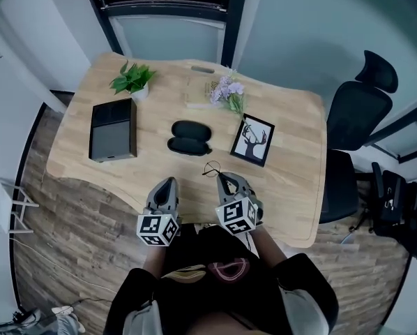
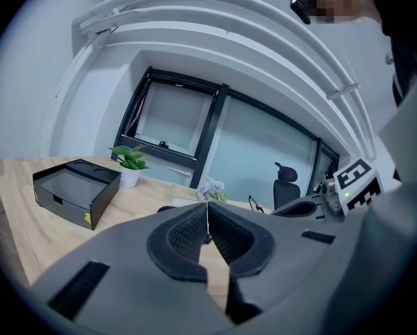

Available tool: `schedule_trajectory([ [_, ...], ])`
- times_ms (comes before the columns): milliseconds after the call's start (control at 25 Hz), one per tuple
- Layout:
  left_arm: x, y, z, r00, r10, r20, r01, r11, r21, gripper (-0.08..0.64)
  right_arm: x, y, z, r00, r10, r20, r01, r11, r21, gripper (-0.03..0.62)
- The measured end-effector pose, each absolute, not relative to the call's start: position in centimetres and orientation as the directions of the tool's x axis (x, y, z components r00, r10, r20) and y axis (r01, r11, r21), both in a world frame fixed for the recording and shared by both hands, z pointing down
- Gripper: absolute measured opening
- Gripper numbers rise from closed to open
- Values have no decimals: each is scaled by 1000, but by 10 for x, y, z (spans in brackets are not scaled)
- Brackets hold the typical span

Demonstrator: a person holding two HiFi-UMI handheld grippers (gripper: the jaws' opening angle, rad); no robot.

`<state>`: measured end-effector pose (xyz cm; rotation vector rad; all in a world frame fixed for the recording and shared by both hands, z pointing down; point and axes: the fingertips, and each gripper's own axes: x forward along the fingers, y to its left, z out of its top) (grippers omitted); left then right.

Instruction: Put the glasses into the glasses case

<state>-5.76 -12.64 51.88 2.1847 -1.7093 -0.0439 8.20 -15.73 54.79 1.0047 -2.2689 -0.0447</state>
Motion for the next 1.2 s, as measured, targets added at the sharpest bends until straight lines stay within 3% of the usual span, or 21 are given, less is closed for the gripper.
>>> schedule_trajectory([
  [600, -107, -148, 504, 261, -952, 158, -930, -204, 307, 18, 42, -187, 524, -457, -708, 539, -619, 688, 378, 13],
  [1200, -143, -143, 496, 228, -967, 111, -919, -176, 352, 18, 7, -255, 519, -427, -683, 593, -454, 729, 512, 14],
])
